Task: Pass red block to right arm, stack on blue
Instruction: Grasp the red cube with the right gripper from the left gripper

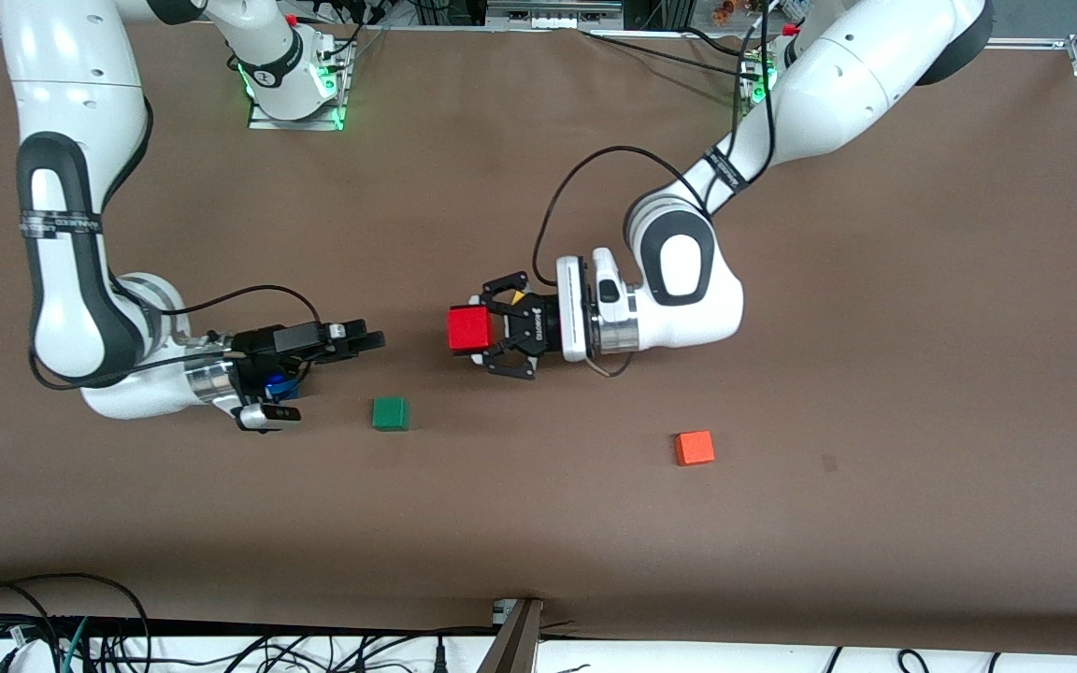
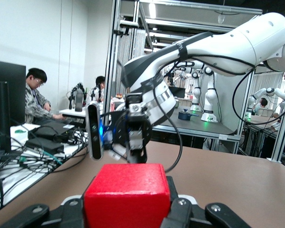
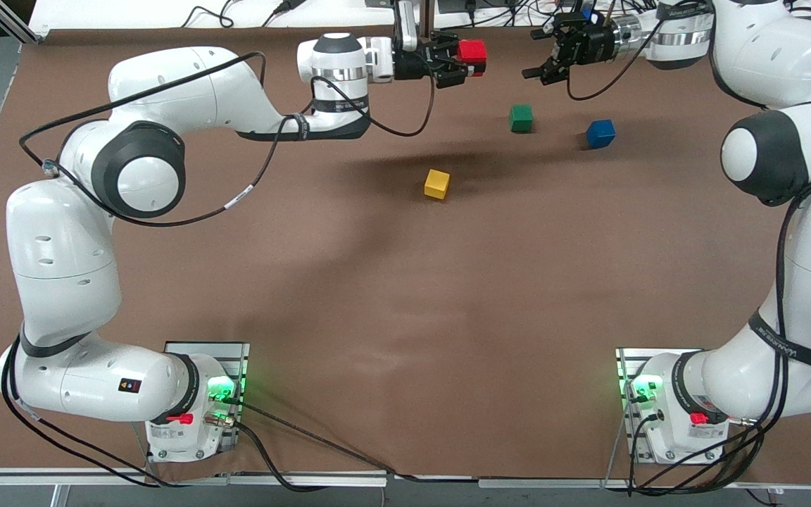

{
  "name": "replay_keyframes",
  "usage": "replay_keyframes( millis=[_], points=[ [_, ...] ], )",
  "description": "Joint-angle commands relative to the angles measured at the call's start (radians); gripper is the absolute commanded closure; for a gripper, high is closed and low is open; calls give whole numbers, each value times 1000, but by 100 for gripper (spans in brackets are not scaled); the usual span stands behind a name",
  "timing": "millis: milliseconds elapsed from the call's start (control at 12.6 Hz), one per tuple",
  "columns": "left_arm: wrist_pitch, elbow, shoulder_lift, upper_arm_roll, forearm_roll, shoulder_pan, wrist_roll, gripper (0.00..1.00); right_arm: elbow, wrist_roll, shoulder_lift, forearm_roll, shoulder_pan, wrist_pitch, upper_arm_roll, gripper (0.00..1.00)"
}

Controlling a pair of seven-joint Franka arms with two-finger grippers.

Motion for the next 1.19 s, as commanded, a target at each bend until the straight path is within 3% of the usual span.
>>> replay_keyframes(
  millis=[0, 1110],
  points=[
    [-4, 92, 67, -5, -42, -33, 65, 100, -24, -28, -2, 68, 48, 66, 0, 0],
    [-4, 120, 80, -5, -57, -47, 54, 100, -49, 2, -51, 131, 145, 195, 0, 0]
  ],
)
